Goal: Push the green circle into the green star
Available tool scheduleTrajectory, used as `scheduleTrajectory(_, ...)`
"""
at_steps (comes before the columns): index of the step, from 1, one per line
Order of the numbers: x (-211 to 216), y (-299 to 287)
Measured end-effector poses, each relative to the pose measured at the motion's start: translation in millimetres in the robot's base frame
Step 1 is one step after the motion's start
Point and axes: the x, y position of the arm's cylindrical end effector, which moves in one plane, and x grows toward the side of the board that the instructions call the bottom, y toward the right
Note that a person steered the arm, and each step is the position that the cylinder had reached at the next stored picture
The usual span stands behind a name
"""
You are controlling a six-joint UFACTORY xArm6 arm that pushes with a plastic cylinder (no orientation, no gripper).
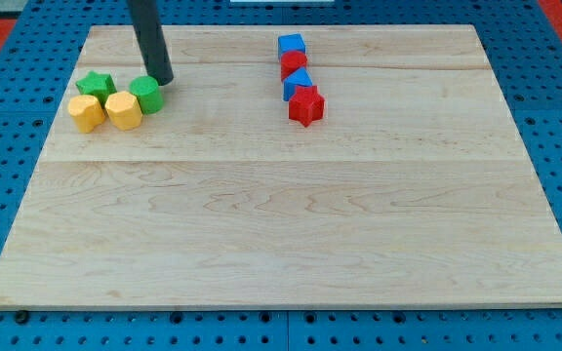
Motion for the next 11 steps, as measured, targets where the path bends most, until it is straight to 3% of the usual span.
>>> scheduleTrajectory(2,3.0,6.5)
scheduleTrajectory(4,18.9,79.0)
scheduleTrajectory(8,25.3,-22.5)
scheduleTrajectory(9,24.4,-14.0)
scheduleTrajectory(11,-39.8,52.6)
